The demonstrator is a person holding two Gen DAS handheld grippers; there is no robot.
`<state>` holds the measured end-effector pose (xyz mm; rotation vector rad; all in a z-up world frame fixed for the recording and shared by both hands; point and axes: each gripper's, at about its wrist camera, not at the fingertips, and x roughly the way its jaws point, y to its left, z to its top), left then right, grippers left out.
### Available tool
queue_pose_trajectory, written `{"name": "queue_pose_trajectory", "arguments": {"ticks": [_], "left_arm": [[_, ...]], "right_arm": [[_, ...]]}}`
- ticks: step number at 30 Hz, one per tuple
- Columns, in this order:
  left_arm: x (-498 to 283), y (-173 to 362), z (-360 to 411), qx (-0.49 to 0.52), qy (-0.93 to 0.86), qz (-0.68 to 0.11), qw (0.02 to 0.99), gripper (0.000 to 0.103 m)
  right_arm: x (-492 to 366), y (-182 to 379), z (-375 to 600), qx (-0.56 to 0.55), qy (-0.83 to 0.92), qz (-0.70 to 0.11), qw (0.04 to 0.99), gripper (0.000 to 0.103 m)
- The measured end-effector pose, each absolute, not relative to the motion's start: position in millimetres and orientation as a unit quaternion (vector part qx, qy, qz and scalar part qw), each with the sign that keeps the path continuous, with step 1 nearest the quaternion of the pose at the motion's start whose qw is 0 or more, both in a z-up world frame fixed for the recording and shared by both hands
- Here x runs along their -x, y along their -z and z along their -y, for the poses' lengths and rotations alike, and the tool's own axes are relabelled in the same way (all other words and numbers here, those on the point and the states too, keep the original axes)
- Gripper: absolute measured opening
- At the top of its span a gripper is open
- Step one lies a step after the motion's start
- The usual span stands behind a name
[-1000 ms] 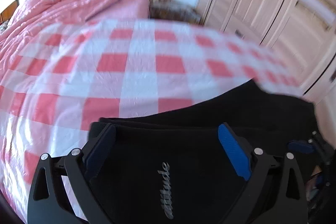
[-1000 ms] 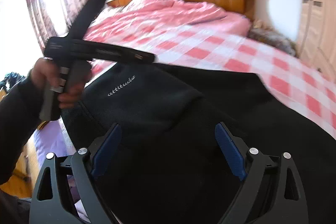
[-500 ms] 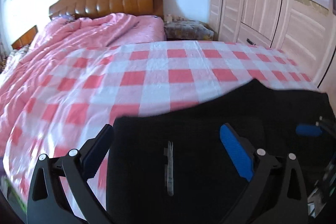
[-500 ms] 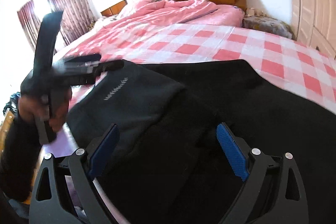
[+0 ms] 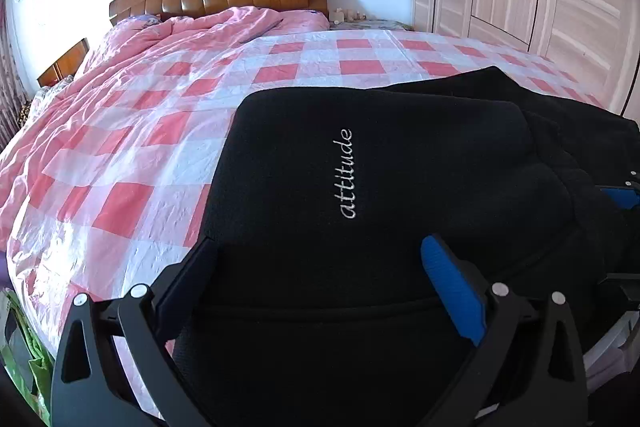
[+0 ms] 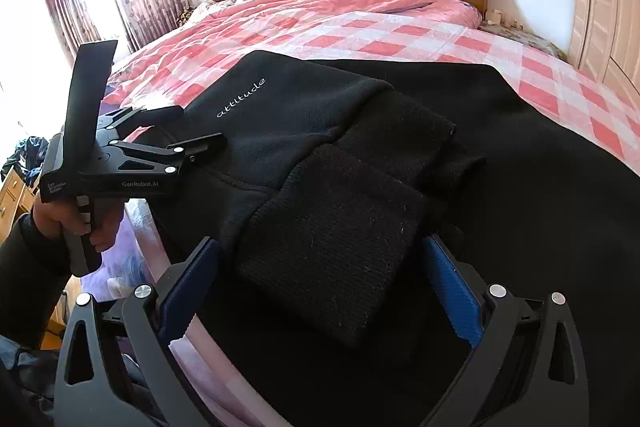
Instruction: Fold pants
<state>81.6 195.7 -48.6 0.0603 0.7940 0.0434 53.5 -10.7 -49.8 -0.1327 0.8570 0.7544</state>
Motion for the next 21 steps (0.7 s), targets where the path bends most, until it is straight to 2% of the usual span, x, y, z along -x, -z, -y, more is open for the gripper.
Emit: {"name": "queue_pose_trajectory", "arguments": {"ticks": [5,10,14,16,21], "left_arm": [[-81,44,-193,-0.039,-0.036,-0.389,0.920,0.102],[-48,27,-181,-0.061,-0.047,-0.363,0.929,0.101],[-36,36,-180,-0.060,-0.044,-0.365,0.928,0.101],[-37,37,-187,-0.033,-0.040,-0.367,0.929,0.101],[-40,36,-184,-0.046,-0.046,-0.372,0.926,0.102]], "right_arm": [[-48,43,14,0.059,-0.342,-0.403,0.847,0.097],[-30,33,27,0.065,-0.325,-0.371,0.867,0.097],[-35,55,36,0.071,-0.296,-0.408,0.861,0.097],[-32,59,40,0.073,-0.293,-0.401,0.865,0.098],[-25,45,57,0.051,-0.291,-0.388,0.873,0.097]]}}
